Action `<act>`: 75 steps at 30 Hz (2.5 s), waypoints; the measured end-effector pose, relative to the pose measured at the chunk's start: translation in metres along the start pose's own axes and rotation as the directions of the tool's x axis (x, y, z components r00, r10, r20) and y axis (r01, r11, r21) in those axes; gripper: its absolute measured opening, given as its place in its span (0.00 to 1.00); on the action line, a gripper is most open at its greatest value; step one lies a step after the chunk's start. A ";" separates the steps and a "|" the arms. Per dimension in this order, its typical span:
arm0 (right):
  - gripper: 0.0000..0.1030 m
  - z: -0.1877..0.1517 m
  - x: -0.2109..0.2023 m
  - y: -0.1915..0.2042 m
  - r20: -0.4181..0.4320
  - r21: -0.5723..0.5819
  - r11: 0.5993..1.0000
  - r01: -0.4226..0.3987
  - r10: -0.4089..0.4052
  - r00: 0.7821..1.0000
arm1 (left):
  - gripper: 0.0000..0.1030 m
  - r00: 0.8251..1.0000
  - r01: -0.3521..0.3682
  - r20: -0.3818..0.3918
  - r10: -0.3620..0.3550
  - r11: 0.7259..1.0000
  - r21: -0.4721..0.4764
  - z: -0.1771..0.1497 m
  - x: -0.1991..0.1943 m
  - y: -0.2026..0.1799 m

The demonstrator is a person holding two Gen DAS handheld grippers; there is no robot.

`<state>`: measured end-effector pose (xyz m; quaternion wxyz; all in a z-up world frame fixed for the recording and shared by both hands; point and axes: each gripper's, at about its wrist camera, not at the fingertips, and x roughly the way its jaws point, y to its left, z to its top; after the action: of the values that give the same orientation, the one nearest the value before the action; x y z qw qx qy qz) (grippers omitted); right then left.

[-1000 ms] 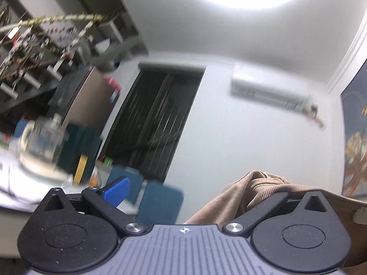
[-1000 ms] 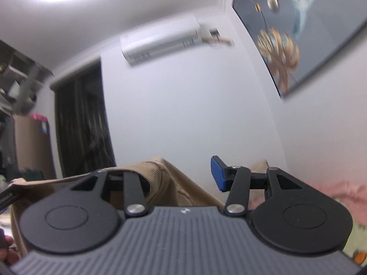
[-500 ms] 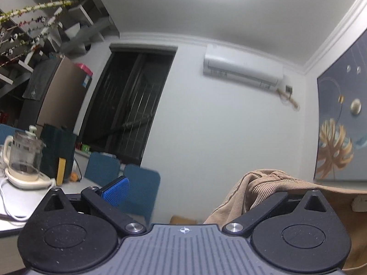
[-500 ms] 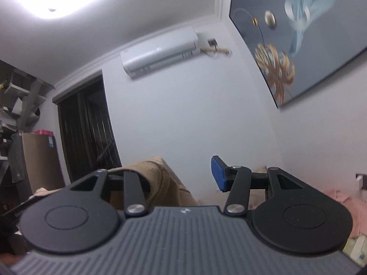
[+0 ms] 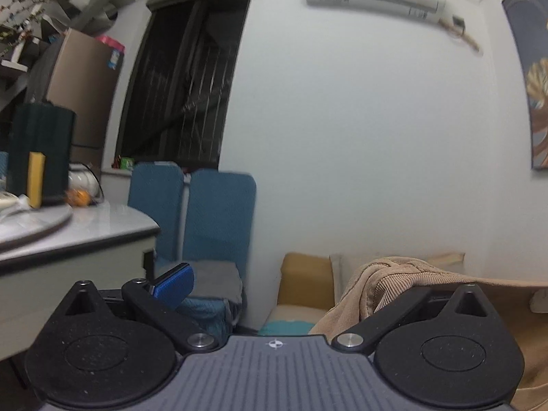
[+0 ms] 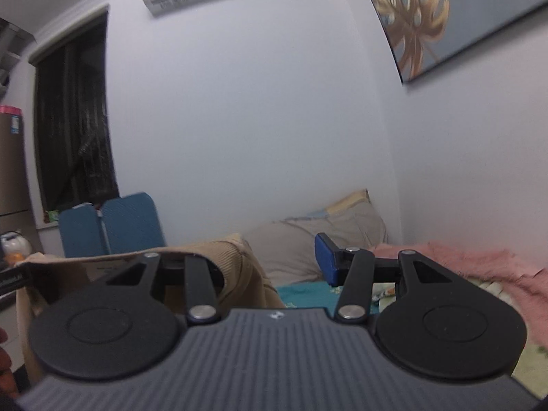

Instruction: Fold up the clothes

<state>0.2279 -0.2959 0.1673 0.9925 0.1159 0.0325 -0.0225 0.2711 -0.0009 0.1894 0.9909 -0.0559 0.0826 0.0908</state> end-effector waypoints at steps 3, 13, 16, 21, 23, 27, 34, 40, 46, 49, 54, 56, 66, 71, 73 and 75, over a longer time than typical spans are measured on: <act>0.49 -0.040 0.084 -0.008 -0.056 0.011 0.999 0.042 -0.042 0.998 | 1.00 0.992 0.019 -0.125 -0.014 0.999 0.035 -0.052 0.075 -0.010; 0.49 -0.219 0.313 -0.048 -0.458 -0.009 0.995 0.095 -0.088 0.884 | 0.96 0.855 0.109 -0.517 -0.026 0.985 0.131 -0.227 0.324 -0.043; 0.49 -0.254 0.345 -0.045 -0.621 -0.069 0.996 0.054 -0.085 0.779 | 0.97 0.783 0.155 -0.622 -0.022 0.975 0.161 -0.274 0.381 -0.053; 0.55 -0.285 0.361 -0.037 -0.797 -0.075 0.996 -0.055 -0.026 0.603 | 0.98 0.685 0.253 -0.721 -0.103 0.962 0.102 -0.289 0.391 -0.051; 0.64 -0.278 0.351 -0.040 -0.789 0.034 0.998 -0.049 0.057 0.612 | 0.98 0.664 0.288 -0.726 -0.181 0.957 0.025 -0.282 0.382 -0.045; 0.63 -0.253 0.313 -0.039 -0.722 0.093 0.995 -0.025 0.085 0.687 | 1.00 0.719 0.301 -0.655 -0.234 0.954 -0.010 -0.262 0.335 -0.031; 0.63 -0.212 0.173 -0.024 -0.535 0.065 0.997 -0.039 0.068 0.842 | 1.00 0.812 0.313 -0.506 -0.290 0.949 -0.041 -0.230 0.199 0.003; 0.63 -0.188 0.038 -0.012 -0.426 0.066 0.994 -0.092 0.112 0.898 | 1.00 0.854 0.300 -0.434 -0.286 0.953 -0.038 -0.210 0.077 0.025; 0.63 -0.171 -0.067 -0.017 -0.328 0.089 0.989 -0.119 0.142 0.934 | 1.00 0.839 0.318 -0.421 -0.344 0.939 -0.132 -0.211 -0.019 0.057; 0.64 -0.170 -0.099 -0.030 -0.306 0.130 0.987 -0.093 0.129 0.943 | 0.99 0.841 0.256 -0.435 -0.320 0.945 -0.202 -0.219 -0.033 0.082; 0.64 -0.184 -0.121 -0.053 -0.308 0.226 0.973 -0.042 0.112 0.945 | 0.96 0.845 0.125 -0.450 -0.290 0.924 -0.360 -0.232 -0.024 0.123; 0.64 -0.189 -0.117 -0.057 -0.324 0.239 0.971 -0.022 0.101 0.941 | 0.94 0.842 0.070 -0.460 -0.283 0.902 -0.427 -0.239 -0.011 0.137; 0.64 -0.216 -0.081 -0.079 -0.371 0.275 0.961 0.024 0.083 0.925 | 0.83 0.834 -0.087 -0.506 -0.219 0.854 -0.513 -0.285 0.085 0.152; 0.64 -0.228 -0.046 -0.086 -0.408 0.311 0.948 0.071 0.066 0.911 | 0.79 0.852 -0.181 -0.501 -0.150 0.814 -0.552 -0.308 0.134 0.149; 0.64 -0.229 -0.032 -0.082 -0.408 0.293 0.954 0.061 0.067 0.910 | 0.78 0.843 -0.201 -0.510 -0.171 0.779 -0.594 -0.319 0.151 0.150; 0.64 -0.232 -0.023 -0.079 -0.409 0.263 0.963 0.055 0.060 0.910 | 0.74 0.840 -0.214 -0.513 -0.176 0.762 -0.611 -0.326 0.163 0.149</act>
<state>0.1868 -0.3182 -0.0742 0.9381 0.2514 0.2383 -0.0003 0.3512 0.1311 -0.1730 0.8433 -0.4166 0.3233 0.1042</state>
